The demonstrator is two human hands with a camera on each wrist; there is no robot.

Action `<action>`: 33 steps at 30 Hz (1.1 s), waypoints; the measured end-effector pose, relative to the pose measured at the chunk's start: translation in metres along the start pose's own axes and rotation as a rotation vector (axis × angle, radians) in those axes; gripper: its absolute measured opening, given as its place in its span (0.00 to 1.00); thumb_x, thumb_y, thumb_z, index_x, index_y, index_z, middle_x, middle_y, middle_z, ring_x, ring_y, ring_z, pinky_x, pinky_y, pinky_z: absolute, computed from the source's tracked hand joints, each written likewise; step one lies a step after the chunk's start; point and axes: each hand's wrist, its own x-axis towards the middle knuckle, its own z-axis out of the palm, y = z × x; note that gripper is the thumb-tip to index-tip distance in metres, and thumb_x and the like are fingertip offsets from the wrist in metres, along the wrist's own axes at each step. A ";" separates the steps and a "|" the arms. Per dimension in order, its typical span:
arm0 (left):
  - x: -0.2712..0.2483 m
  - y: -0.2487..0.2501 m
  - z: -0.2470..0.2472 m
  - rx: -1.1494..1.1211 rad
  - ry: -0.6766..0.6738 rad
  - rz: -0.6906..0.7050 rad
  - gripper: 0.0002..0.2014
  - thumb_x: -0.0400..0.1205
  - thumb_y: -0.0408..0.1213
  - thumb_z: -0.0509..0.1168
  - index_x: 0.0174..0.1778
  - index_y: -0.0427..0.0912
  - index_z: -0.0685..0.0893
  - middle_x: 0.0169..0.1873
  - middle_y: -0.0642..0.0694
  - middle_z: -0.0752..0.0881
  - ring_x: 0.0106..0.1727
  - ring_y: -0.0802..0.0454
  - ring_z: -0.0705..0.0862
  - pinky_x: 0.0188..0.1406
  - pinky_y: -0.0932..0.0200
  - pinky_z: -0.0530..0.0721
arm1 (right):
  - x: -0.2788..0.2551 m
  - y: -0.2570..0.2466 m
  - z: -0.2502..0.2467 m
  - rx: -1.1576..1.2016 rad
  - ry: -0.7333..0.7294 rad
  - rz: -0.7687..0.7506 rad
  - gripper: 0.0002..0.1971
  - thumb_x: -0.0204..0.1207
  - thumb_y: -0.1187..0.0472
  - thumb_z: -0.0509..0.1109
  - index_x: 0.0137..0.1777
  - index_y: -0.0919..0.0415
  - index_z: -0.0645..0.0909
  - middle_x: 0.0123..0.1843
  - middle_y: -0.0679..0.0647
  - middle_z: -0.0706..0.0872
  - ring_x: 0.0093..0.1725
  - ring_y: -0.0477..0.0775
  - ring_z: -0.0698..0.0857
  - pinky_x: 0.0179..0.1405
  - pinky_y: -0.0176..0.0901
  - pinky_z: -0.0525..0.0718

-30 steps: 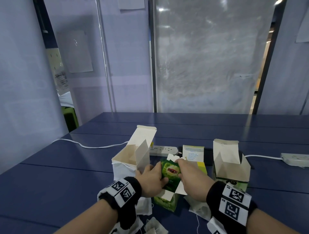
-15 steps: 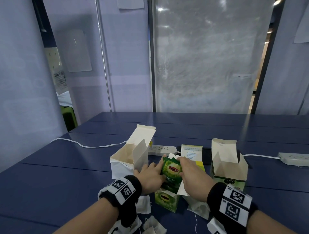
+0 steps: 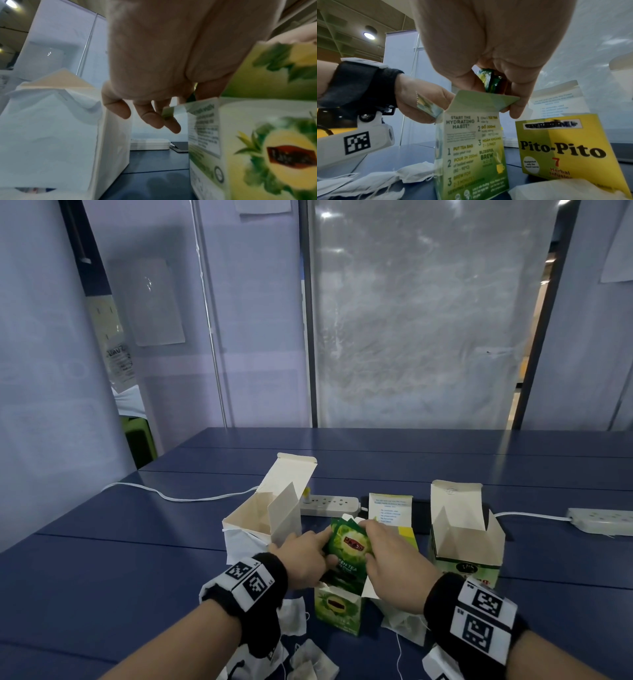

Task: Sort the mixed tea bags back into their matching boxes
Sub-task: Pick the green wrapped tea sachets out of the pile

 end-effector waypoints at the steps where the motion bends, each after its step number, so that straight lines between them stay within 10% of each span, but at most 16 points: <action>1: 0.000 0.001 -0.001 0.072 -0.018 -0.008 0.27 0.85 0.49 0.56 0.80 0.60 0.56 0.68 0.45 0.74 0.72 0.41 0.69 0.75 0.35 0.63 | 0.000 -0.001 0.000 -0.012 -0.005 -0.008 0.20 0.81 0.64 0.59 0.72 0.54 0.63 0.64 0.52 0.72 0.61 0.51 0.74 0.62 0.44 0.77; 8: -0.006 -0.001 -0.005 0.096 -0.164 0.046 0.30 0.86 0.38 0.53 0.83 0.49 0.50 0.78 0.42 0.61 0.75 0.35 0.61 0.78 0.41 0.59 | 0.001 -0.005 0.005 -0.091 -0.009 0.006 0.16 0.78 0.69 0.60 0.63 0.55 0.66 0.57 0.51 0.71 0.56 0.51 0.72 0.55 0.45 0.77; 14: -0.006 -0.007 0.003 -0.151 0.077 0.113 0.17 0.83 0.35 0.59 0.67 0.51 0.79 0.64 0.49 0.83 0.68 0.44 0.78 0.70 0.37 0.72 | 0.000 0.000 0.004 -0.015 -0.003 0.026 0.15 0.81 0.66 0.58 0.67 0.58 0.66 0.59 0.54 0.73 0.58 0.54 0.74 0.59 0.48 0.77; 19: -0.012 -0.009 0.010 -0.021 0.428 0.021 0.10 0.79 0.45 0.67 0.54 0.59 0.88 0.66 0.63 0.79 0.72 0.54 0.72 0.62 0.46 0.62 | 0.000 0.004 0.005 0.004 0.019 0.022 0.16 0.82 0.66 0.58 0.68 0.57 0.66 0.53 0.48 0.69 0.53 0.51 0.74 0.53 0.42 0.75; 33: -0.019 -0.018 0.008 0.119 0.391 0.140 0.08 0.79 0.57 0.64 0.50 0.72 0.86 0.76 0.65 0.69 0.78 0.53 0.58 0.67 0.39 0.52 | -0.002 0.006 0.003 0.039 0.004 -0.004 0.21 0.83 0.66 0.56 0.75 0.56 0.62 0.70 0.53 0.70 0.68 0.53 0.71 0.67 0.42 0.72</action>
